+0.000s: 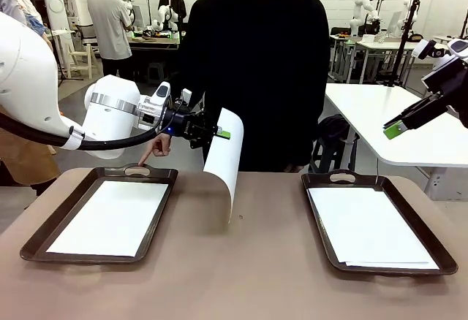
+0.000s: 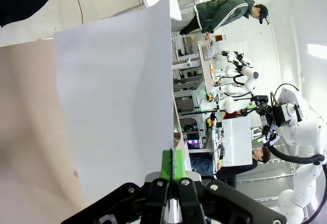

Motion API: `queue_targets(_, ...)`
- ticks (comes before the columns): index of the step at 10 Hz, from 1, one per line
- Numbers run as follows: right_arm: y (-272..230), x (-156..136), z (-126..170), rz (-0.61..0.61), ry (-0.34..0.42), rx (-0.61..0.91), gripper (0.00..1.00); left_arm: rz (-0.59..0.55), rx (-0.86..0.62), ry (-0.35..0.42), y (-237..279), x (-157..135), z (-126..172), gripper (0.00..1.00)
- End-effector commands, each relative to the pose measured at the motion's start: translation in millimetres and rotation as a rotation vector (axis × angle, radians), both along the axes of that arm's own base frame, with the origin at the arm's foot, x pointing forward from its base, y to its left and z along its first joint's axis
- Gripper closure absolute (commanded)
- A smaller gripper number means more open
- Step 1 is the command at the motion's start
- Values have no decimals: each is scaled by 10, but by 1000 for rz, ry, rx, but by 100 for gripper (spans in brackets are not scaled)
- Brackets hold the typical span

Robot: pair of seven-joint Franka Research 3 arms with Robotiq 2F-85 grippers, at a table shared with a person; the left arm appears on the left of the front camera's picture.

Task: Sort the A4 documents.
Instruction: Place the A4 Paper in the designated Handle tray.

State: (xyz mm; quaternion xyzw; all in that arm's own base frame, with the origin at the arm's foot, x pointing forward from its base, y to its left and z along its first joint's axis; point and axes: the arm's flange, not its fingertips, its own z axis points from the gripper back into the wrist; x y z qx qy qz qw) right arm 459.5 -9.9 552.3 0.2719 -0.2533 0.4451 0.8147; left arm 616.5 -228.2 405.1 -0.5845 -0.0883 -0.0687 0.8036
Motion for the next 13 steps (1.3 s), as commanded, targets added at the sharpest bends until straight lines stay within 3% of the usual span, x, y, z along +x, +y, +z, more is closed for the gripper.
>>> queue_targets(1,6,-5,-6,3,3,0,0,0,-2,4,1,-7,-11,100)
queue_targets(5,6,-5,-6,3,3,0,0,0,0,0,0,0,0,99)
queue_targets(7,6,-5,-6,3,3,0,0,-183,87,-52,303,-130,179,99)
queue_targets(8,6,-5,-6,3,3,0,0,-201,172,-55,504,-232,275,99)
queue_targets(13,6,-5,-6,3,3,0,0,-110,318,54,1460,-620,322,99)
